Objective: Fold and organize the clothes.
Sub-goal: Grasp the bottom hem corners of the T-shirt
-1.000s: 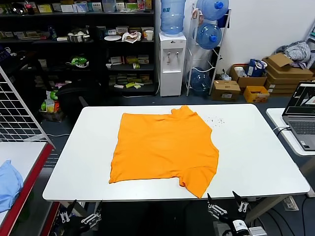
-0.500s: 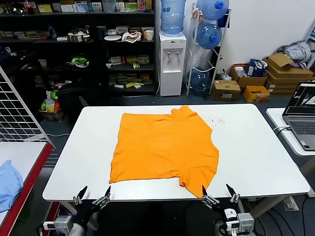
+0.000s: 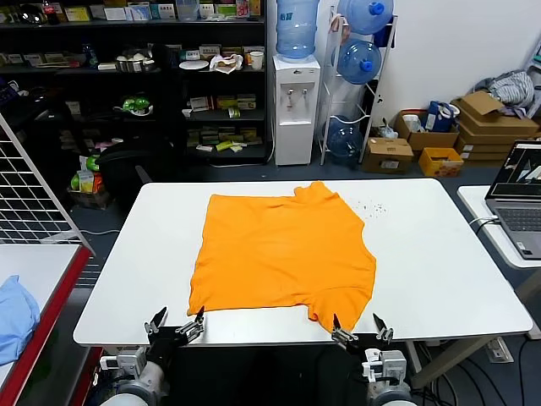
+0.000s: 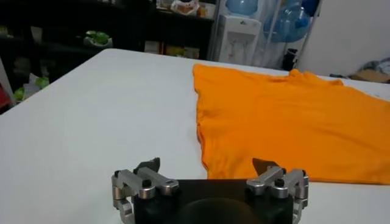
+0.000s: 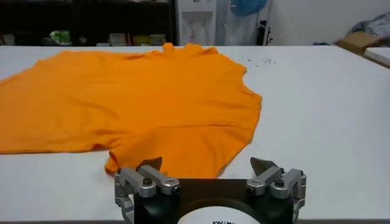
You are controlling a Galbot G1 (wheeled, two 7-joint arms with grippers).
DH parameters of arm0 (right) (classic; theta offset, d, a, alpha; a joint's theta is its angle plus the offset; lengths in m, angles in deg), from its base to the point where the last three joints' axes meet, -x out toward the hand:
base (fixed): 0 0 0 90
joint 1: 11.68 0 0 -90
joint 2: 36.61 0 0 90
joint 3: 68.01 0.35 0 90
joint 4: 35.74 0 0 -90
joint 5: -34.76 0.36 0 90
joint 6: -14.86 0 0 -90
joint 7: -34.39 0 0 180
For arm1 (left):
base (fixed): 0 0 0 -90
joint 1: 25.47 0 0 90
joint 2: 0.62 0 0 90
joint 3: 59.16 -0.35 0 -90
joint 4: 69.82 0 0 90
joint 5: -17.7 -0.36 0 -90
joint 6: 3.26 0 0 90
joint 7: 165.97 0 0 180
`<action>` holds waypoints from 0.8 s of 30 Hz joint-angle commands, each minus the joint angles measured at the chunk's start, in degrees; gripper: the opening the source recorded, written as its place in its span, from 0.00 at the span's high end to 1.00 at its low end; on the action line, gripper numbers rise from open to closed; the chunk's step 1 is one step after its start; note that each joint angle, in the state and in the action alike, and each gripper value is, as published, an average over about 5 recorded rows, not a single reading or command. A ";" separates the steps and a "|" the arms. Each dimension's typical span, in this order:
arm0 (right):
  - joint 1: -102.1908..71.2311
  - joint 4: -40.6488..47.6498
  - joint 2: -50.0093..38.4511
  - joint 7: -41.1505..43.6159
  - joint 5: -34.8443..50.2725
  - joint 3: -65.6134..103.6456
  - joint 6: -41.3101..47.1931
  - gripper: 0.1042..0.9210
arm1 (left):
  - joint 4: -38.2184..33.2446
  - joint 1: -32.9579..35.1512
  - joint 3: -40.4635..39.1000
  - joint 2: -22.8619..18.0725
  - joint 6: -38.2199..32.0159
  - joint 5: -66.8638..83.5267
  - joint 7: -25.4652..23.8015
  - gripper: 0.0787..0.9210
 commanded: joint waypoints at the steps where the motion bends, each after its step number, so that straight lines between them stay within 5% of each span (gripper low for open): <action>1: 1.38 1.48 0.88 -0.49 -0.70 -0.68 0.57 0.02 | 2.12 -3.86 -2.66 -0.27 1.04 0.81 0.56 0.00; 6: 1.57 1.73 0.97 -0.46 -0.66 -0.78 0.41 0.17 | 2.45 -3.93 -3.20 -0.58 1.26 0.64 0.77 0.07; 24: 0.43 1.13 0.85 -0.09 -0.68 -0.74 -0.83 0.81 | 3.43 -4.31 -4.01 -1.29 1.12 -0.41 0.74 0.68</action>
